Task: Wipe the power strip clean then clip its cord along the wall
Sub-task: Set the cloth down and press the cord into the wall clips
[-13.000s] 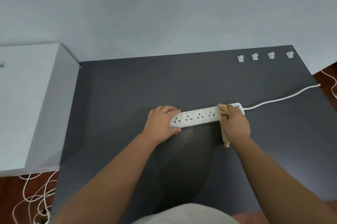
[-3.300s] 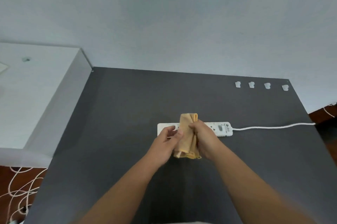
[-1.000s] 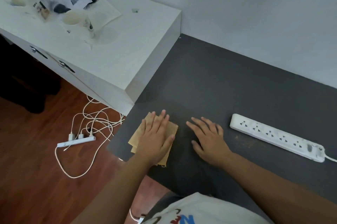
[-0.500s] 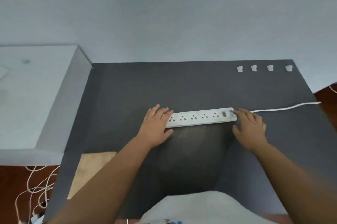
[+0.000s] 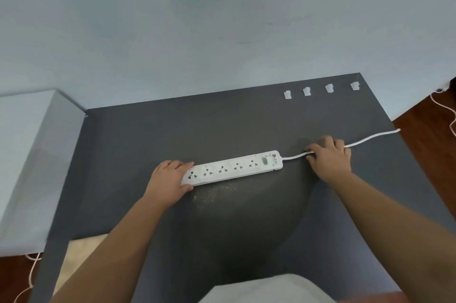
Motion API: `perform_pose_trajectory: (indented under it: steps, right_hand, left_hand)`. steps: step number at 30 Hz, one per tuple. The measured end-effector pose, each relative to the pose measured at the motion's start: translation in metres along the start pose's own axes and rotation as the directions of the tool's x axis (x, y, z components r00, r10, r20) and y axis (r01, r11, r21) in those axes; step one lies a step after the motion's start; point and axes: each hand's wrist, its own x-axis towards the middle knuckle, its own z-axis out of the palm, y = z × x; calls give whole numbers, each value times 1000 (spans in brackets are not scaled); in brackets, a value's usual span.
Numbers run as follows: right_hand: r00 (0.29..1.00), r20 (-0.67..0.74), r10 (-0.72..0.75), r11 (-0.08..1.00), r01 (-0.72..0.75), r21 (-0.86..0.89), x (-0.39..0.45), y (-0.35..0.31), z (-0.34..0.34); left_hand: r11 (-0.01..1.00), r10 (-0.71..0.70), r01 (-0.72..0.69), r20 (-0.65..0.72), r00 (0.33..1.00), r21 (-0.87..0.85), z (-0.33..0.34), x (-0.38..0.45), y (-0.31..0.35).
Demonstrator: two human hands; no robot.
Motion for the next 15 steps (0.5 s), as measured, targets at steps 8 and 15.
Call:
perform_pose_trajectory:
  steps: [8, 15]
  right_hand:
    - [974, -77, -211, 944, 224, 243, 49, 11, -26]
    - [982, -128, -141, 809, 189, 557, 106, -31, -58]
  left_hand:
    - [974, -46, 14, -138, 989, -226, -31, 32, -11]
    - [918, -145, 75, -153, 978, -389, -59, 96, -31]
